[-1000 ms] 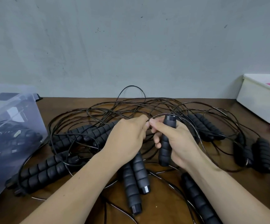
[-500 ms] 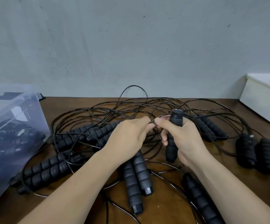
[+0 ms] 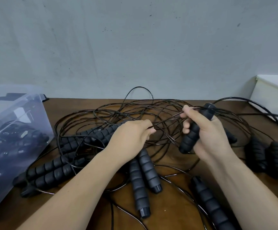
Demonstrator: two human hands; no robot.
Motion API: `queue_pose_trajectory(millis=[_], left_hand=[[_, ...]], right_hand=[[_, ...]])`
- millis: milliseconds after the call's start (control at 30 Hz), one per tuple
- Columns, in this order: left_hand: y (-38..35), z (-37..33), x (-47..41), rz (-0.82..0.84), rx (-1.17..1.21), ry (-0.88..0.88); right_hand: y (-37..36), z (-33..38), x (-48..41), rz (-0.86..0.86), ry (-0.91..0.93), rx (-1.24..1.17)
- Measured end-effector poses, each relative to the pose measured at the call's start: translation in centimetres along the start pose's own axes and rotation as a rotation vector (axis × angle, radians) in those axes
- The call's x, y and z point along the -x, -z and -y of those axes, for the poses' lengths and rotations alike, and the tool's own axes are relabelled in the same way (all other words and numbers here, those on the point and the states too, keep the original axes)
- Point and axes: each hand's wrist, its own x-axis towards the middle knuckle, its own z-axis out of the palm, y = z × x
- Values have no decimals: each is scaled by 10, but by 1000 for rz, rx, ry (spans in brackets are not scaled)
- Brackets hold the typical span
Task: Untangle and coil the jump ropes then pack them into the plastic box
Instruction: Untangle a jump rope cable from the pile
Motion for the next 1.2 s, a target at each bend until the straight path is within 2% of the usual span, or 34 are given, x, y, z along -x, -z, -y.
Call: queue_pose_trajectory(millis=[167,367,500,667,767,967,1100,1200], left_hand=[[3,-4,0,-33,-43,8],[8,-18,2,-164,-164,-117],[7,-20,3,-135,-192,-89],[3,-28,1,11,-277,-73],[2,-26,3,-27,-215,-77],[7,0,-1,31,-174,81],[8,-3,-3,60,-168,78],[6,-4,-2,39,-150,51]], right_hand=[[-9,-12,5,42,-48,43],[-17,-28,16,195,-39,220],[-20,-29,17,203,-9,216],[-17,-29,16,160,48,271],[-19,-26,17,129,55,236],[6,7,-7,-44,-5,-164],[11,-1,-11,-83,-61,-151],[3,-5,-7,-41,-83,-55]])
